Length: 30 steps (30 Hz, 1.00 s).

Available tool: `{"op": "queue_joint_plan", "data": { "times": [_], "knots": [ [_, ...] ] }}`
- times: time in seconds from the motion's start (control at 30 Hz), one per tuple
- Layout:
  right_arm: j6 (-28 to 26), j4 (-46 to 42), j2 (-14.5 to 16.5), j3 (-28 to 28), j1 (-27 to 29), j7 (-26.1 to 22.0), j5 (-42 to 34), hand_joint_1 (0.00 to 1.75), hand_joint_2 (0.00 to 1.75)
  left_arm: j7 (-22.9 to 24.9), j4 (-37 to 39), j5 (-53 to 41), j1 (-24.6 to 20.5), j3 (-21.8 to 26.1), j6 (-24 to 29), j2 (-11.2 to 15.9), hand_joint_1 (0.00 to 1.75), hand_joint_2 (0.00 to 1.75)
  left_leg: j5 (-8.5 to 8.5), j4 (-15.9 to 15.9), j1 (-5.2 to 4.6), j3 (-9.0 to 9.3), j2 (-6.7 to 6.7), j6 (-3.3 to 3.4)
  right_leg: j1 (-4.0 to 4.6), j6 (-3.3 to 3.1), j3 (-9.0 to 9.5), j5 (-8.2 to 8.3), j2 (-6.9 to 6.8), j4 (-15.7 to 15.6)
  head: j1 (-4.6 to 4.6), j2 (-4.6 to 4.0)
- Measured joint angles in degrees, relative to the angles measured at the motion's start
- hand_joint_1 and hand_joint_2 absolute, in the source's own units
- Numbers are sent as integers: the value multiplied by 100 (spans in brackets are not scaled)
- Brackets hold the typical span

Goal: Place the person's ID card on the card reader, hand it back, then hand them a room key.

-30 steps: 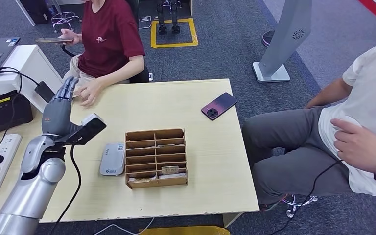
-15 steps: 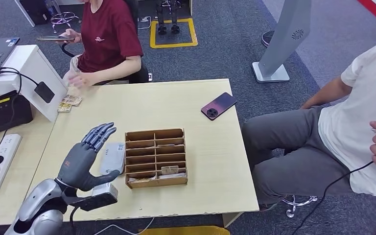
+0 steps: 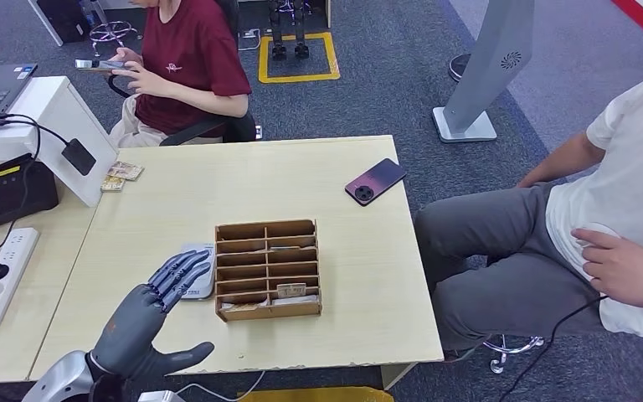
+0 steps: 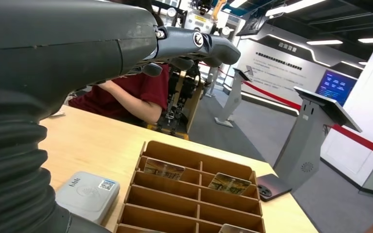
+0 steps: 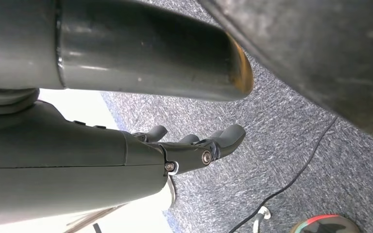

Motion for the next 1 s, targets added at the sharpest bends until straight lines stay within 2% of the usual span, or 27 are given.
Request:
{"op": "queue_joint_plan", "data": {
  "times": [0.17, 0.3, 0.6, 1.0],
  "knots": [
    [-10, -5, 22, -20, -7, 56, 22, 0, 0, 35, -31, -435, 205, -143, 61, 27, 0, 175, 0, 0, 0, 0, -2, 0, 0, 0, -1, -1, 0, -1, 0, 0],
    [-4, -7, 23, -28, -20, 106, 43, 0, 0, 398, 132, -1223, 194, -347, 310, -16, 0, 175, -1, 0, -1, -1, -7, 0, 0, 1, -1, -1, -3, -2, 1, 0],
    [-21, -16, 81, -31, -39, 139, 97, 0, 0, 1208, 879, -2301, -102, -773, 869, -214, 0, 175, 0, 1, 0, 2, -6, 0, 0, 0, 0, 0, -4, -1, 0, 0],
    [-55, -38, 85, -35, -40, 110, 113, 0, 0, 1549, 1730, -2567, -399, -909, 1055, -456, 0, 175, 0, 1, -1, 1, -7, 0, 0, 0, 0, -1, -4, -1, 1, 0]
  ]
}}
